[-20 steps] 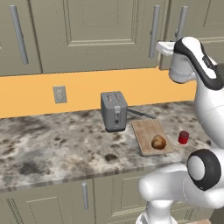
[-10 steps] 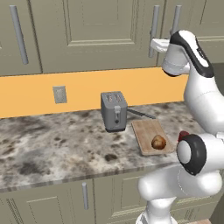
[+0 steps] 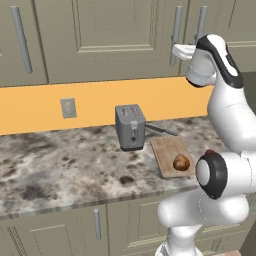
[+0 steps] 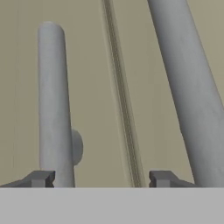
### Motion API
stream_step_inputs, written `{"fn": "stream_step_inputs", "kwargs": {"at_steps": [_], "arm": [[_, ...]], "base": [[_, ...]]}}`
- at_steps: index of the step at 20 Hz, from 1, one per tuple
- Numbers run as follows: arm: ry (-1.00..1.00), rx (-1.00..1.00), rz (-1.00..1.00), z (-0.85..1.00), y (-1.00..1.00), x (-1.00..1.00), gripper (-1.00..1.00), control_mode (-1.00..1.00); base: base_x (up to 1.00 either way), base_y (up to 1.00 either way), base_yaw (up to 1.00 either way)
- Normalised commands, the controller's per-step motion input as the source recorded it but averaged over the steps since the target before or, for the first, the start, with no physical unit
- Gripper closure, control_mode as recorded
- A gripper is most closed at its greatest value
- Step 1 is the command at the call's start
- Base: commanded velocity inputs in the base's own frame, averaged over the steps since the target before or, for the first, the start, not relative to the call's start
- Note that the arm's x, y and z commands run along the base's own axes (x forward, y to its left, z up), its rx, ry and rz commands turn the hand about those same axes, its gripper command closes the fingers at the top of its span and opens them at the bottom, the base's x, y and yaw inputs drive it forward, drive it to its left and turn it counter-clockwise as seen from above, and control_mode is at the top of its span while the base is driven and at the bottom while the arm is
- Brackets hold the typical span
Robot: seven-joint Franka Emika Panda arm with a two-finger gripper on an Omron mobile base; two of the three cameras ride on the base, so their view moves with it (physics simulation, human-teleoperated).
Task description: Pick the bread, place it on the cutting board, pick the jam, place it on the counter, and close the cabinet.
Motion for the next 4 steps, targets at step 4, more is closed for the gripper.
{"fn": "stream_step_inputs", "kwargs": {"at_steps": [4], "arm": [[0.0,0.0,-0.06,0.0,0.1,0.52,-1.0,-1.0]], "base": [[0.0,0.0,0.0]]}}
